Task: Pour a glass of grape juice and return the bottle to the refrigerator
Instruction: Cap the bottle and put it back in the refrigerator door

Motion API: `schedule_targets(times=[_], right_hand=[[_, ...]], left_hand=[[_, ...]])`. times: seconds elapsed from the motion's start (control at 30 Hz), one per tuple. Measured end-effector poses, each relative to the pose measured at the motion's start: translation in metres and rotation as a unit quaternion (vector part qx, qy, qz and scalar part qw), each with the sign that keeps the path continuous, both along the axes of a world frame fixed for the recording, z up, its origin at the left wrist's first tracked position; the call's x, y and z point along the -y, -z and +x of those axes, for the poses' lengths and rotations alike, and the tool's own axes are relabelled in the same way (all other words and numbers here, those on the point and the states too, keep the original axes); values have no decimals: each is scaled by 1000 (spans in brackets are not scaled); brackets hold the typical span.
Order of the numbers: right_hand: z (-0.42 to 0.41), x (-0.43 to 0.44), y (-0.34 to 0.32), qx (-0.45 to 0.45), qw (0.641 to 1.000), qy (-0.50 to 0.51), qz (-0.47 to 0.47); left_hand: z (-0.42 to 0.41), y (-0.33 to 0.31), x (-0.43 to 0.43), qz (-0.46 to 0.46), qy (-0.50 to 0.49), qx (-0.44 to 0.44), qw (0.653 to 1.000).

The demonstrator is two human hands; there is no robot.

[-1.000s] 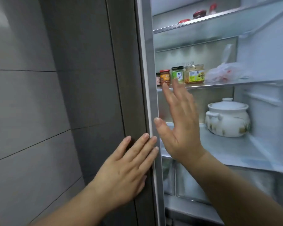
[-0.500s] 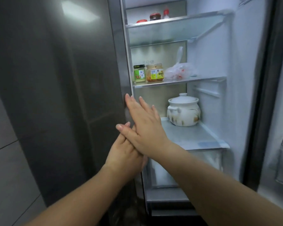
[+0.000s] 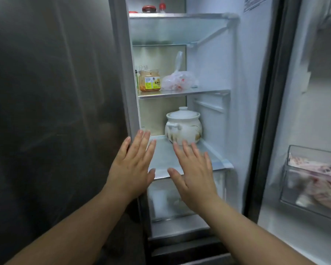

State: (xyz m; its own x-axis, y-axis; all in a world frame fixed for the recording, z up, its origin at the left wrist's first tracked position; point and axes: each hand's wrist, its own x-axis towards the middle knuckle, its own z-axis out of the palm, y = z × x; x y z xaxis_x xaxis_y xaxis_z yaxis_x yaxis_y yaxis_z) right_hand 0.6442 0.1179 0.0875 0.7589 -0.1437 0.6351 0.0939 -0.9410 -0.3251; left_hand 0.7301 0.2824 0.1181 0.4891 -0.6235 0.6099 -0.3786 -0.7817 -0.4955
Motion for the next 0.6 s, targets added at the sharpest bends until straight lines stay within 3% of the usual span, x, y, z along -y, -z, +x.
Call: schedule_targets(times=[0.17,0.37,0.6], right_hand=[[-26,32,2,15,997,73,-15],[-79,68,-16,64,987,132,-68],[-206,152,-55,167,944,233,-164]], left_hand=[[-15,-1,27,-62,-20,-39,997],[-93,-3,120,-104,160,-30,981],[-217,-25,227,-148,237,-104,954]])
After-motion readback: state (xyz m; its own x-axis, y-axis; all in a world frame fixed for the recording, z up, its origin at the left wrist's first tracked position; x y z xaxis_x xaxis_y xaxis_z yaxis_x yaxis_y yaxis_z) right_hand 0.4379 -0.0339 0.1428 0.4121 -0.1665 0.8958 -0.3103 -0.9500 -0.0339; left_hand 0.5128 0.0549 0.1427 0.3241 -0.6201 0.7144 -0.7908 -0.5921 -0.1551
